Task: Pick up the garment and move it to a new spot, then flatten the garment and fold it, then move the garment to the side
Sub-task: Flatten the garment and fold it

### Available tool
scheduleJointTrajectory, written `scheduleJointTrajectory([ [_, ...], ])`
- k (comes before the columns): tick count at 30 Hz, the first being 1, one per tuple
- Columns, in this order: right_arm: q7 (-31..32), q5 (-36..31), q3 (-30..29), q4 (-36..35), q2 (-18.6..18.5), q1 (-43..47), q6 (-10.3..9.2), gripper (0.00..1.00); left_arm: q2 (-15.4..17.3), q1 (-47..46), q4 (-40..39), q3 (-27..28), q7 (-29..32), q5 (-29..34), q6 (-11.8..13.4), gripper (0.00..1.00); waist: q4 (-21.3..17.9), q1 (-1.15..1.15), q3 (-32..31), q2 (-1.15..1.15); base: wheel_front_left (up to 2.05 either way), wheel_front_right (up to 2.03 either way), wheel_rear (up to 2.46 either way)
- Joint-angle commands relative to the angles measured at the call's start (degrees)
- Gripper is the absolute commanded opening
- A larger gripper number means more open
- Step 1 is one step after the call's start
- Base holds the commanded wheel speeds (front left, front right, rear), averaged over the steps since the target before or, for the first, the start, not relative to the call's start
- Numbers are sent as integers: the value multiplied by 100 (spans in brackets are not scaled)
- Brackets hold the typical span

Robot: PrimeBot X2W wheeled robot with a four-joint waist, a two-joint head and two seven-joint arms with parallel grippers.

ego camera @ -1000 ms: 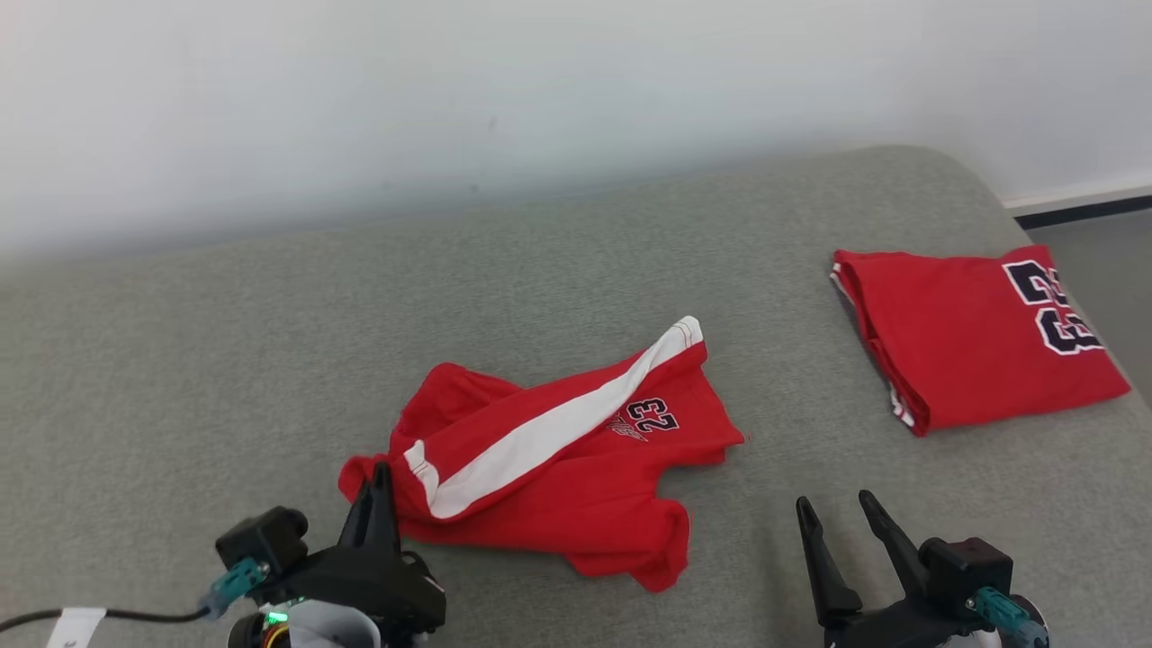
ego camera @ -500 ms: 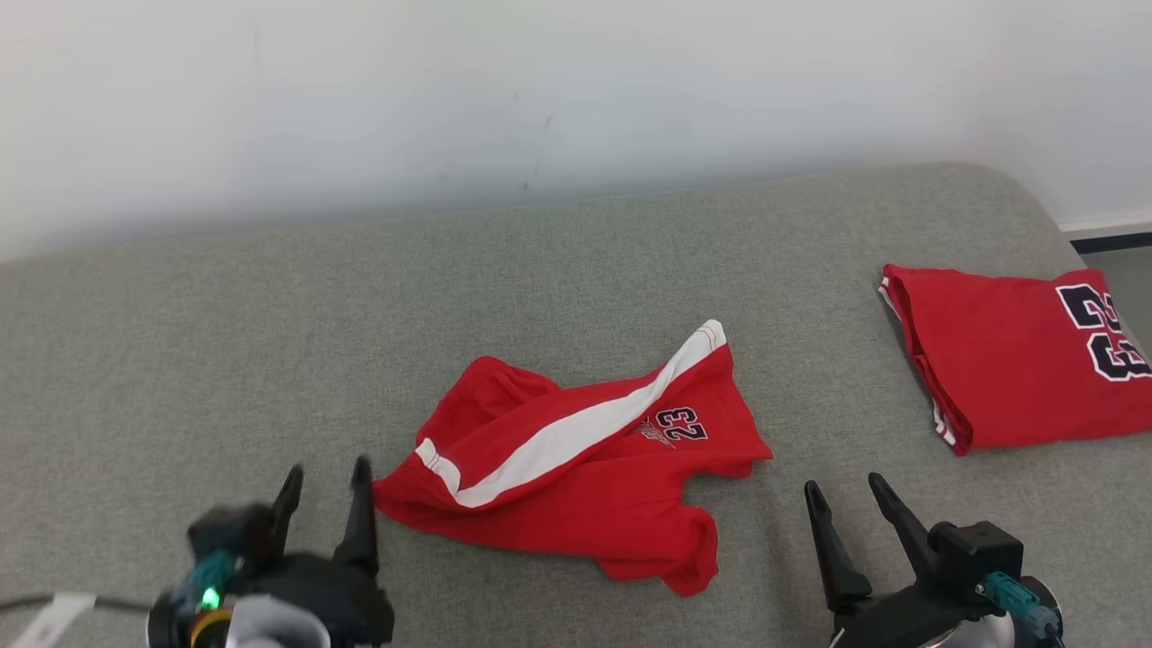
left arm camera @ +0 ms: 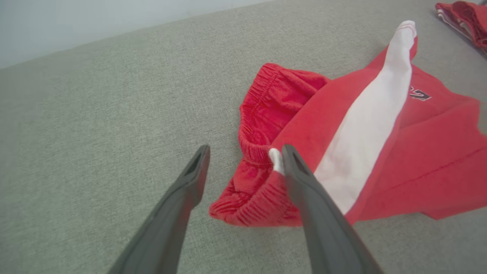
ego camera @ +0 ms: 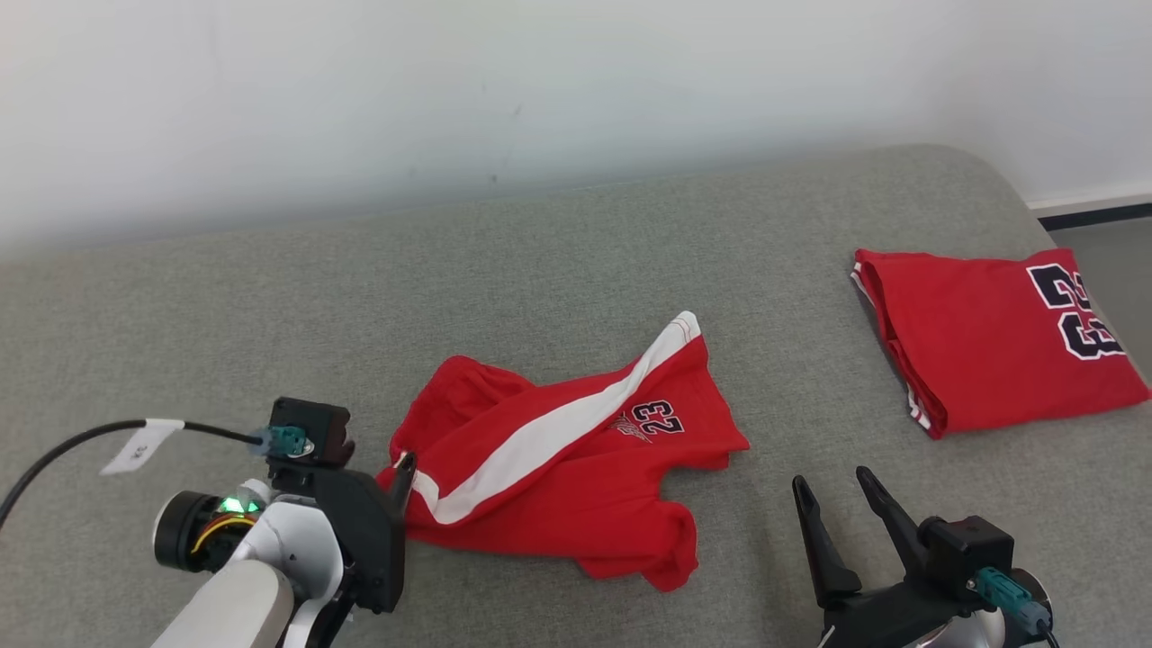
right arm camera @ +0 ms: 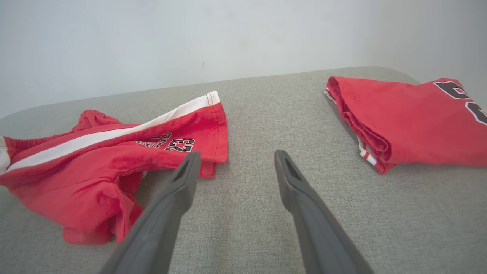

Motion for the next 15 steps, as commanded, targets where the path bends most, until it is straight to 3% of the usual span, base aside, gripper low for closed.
scheduleJointTrajectory([
  [1,-54,29,-30,29,23,9,4,100,18,4,-135,-27,260,-135,17,77,-65,0,36,0,0,0,0],
  [3,-57,24,-40,45,29,8,4,100,90,42,-215,-66,527,-178,58,67,-80,0,46,0,0,0,0],
  [4,-57,24,-40,45,29,8,4,100,90,42,-215,-66,527,-178,58,67,-80,0,46,0,0,0,0],
  [6,-69,23,-53,55,29,8,4,100,149,104,-317,-104,795,-230,102,49,-81,0,51,0,0,0,0],
  [8,-63,13,-68,58,33,-1,4,100,193,139,-441,-135,948,-255,106,41,-70,0,51,0,0,0,0],
  [9,-59,5,-65,60,37,-8,4,100,208,161,-504,-149,998,-279,107,10,-60,0,50,0,0,0,0],
  [10,-57,5,-58,69,37,-21,4,100,224,182,-548,-168,1057,-300,93,0,-47,0,48,0,0,0,0],
  [15,-42,5,-35,85,29,-38,4,100,237,284,-749,-107,1101,-418,156,0,20,0,0,0,0,0,0],
])
